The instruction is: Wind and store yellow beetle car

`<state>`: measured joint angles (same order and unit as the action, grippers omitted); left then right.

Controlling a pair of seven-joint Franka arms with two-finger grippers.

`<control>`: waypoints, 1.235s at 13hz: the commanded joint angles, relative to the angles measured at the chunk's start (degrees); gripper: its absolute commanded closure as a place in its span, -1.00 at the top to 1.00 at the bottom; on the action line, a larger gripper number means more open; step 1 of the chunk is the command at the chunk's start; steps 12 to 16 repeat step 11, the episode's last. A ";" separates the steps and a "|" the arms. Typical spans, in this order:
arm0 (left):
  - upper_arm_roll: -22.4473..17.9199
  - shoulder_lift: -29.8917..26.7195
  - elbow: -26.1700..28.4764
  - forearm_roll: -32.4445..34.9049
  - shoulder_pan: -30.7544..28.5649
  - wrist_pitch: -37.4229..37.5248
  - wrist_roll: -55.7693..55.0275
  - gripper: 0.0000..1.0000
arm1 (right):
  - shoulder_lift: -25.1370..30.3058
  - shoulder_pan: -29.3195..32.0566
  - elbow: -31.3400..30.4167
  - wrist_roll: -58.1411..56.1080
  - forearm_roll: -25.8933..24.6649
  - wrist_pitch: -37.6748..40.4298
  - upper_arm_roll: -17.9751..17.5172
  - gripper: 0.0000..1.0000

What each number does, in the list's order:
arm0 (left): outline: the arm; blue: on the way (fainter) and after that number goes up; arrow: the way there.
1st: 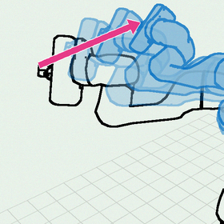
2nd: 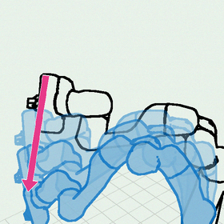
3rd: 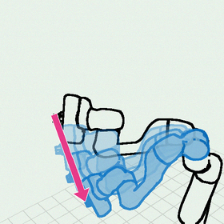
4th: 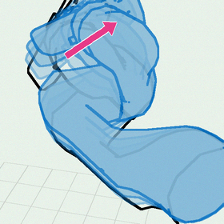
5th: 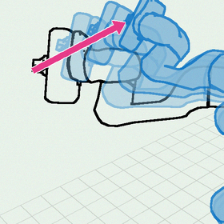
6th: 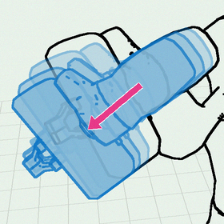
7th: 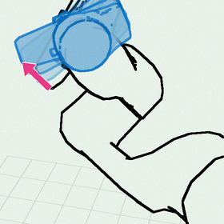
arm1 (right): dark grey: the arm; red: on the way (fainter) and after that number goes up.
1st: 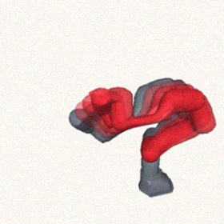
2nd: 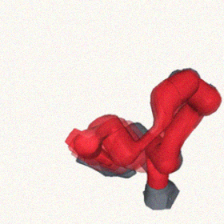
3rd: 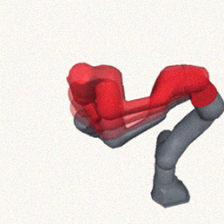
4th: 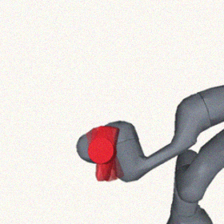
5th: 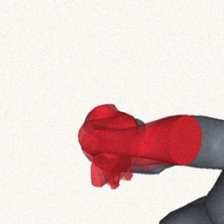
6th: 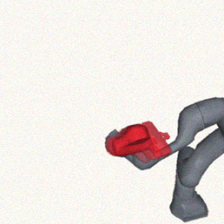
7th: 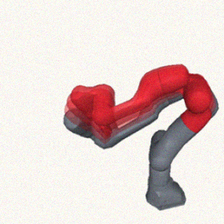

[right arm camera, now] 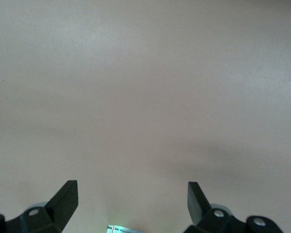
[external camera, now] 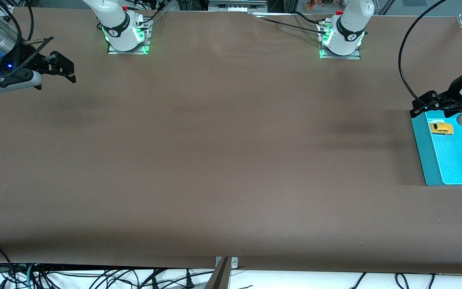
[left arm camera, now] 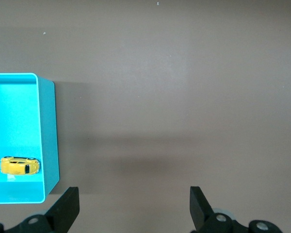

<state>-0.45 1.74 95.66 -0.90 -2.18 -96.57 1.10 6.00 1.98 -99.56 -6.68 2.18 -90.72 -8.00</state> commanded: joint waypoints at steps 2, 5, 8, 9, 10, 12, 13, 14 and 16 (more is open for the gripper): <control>0.19 -0.95 0.32 -0.77 -0.02 2.08 1.09 1.00 | 0.68 -0.31 0.24 -0.27 -0.16 0.46 0.09 1.00; 0.27 -1.03 0.23 -0.77 0.07 2.52 1.18 1.00 | 0.68 -0.31 0.24 -0.27 -0.16 0.46 0.09 1.00; 0.36 -0.95 -1.17 -0.85 0.69 2.70 0.66 1.00 | 0.68 -0.31 0.24 -0.27 -0.16 0.46 0.09 1.00; 0.45 -0.77 -1.35 -0.77 0.69 2.79 1.00 1.00 | 0.68 -0.31 0.24 -0.27 -0.25 0.46 0.09 1.00; 0.45 -0.68 -1.79 -0.59 0.77 2.88 1.09 1.00 | 0.68 -0.31 0.24 -0.27 -0.25 0.63 0.09 1.00; 0.54 -0.68 -1.79 -0.59 0.69 3.31 1.09 1.00 | 0.68 -0.31 0.15 -0.27 -0.16 0.81 0.09 1.00; 0.54 -0.68 -1.79 -0.59 0.69 3.31 1.09 1.00 | 0.68 -0.31 0.15 -0.27 -0.16 0.81 0.09 1.00; 0.54 -0.68 -1.79 -0.59 0.69 3.31 1.09 1.00 | 0.68 -0.31 0.15 -0.27 -0.16 0.81 0.09 1.00; 0.54 -0.68 -1.79 -0.59 0.69 3.31 1.09 1.00 | 0.68 -0.31 0.15 -0.27 -0.16 0.81 0.09 1.00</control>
